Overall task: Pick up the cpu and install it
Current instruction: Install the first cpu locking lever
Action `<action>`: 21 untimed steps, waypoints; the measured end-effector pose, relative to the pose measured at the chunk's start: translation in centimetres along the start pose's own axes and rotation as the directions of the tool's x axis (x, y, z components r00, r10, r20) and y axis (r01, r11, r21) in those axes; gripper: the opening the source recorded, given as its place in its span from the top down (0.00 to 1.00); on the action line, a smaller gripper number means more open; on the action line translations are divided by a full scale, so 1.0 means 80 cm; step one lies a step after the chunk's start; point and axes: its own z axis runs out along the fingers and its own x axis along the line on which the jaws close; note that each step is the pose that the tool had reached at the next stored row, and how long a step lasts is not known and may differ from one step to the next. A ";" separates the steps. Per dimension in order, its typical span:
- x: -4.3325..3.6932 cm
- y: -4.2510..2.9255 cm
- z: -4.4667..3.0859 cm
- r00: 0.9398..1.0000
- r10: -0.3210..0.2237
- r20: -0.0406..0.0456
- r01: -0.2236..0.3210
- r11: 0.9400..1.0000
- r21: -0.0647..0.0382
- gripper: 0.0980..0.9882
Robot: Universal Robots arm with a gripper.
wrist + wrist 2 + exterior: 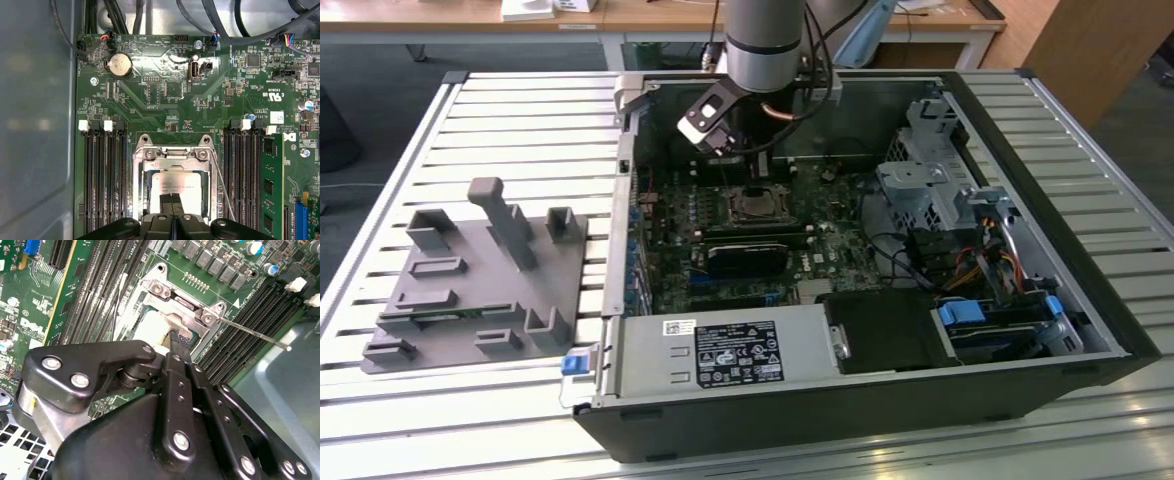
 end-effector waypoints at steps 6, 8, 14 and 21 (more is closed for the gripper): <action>0.000 0.0000 -0.0029 1.000 0.000 0.000 0.000 1.000 0.000 0.99; 0.000 0.0001 -0.0036 1.000 0.000 0.000 0.000 1.000 0.000 0.99; 0.000 0.0001 -0.0059 1.000 0.000 0.000 0.000 1.000 0.000 0.99; 0.000 0.0002 -0.0087 1.000 0.000 0.000 0.000 1.000 0.000 0.99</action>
